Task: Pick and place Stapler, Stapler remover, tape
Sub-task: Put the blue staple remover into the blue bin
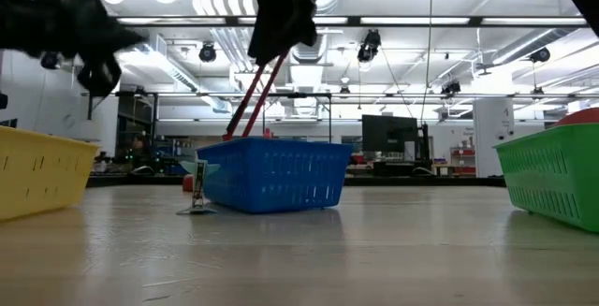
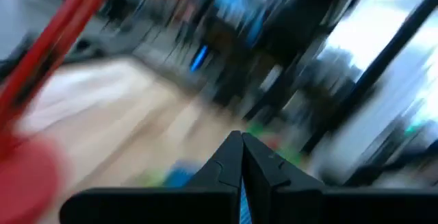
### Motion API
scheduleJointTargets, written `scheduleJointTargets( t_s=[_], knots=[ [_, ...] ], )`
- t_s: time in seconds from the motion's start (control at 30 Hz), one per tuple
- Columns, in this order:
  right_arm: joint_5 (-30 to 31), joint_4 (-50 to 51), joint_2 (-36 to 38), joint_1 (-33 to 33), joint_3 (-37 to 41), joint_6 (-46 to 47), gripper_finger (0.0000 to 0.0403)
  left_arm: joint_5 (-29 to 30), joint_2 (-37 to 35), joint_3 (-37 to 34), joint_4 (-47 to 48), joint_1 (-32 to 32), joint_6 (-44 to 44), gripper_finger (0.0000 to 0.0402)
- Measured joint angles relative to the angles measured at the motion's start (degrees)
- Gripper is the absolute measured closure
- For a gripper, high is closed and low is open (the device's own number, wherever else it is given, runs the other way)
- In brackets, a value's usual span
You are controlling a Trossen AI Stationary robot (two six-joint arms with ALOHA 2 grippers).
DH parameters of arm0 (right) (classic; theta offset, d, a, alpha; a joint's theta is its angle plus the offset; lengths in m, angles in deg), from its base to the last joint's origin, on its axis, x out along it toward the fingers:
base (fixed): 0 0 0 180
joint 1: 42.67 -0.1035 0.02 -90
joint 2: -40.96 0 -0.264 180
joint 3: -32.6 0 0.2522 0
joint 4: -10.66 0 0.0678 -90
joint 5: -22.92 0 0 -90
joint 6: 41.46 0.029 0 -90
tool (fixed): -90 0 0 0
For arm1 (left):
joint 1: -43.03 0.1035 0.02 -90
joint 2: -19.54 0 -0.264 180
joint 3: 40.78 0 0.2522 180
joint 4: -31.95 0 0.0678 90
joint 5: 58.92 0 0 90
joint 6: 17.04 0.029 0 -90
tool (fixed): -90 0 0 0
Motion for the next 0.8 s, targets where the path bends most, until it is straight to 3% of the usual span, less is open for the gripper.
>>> scheduleJointTargets(
  t_s=[0.17, 0.27, 0.57, 0.67, 0.8],
  knots=[
    [0.15, 3.78, 0.0, 2.17, -1.89, 4.45, 0.027, 4.48, 0.22, 0.02, -18.29, 0.0, -16.77, 0.0394],
    [0.17, 7.83, 0.0, 2.42, -1.7, 4.84, 0.0279, 7.57, 0.28, 0.09, -22.45, 0.0, -15.88, 0.0394],
    [0.03, 15.46, 0.06, 2.33, 1.22, -3.29, 0.0305, 7.71, 3.12, 1.64, -23.8, -0.23, -45.88, 0.0392],
    [-0.05, 16.26, 0.48, 2.65, 2.85, -4.72, 0.0315, 6.68, 8.85, 4.29, -22.36, -0.74, -50.48, 0.0374],
    [0.0, 15.11, 2.87, 3.75, 7.2, -6.69, 0.0339, -0.28, 19.88, 10.45, -15.1, -2.17, -53.15, 0.0321]
  ],
)
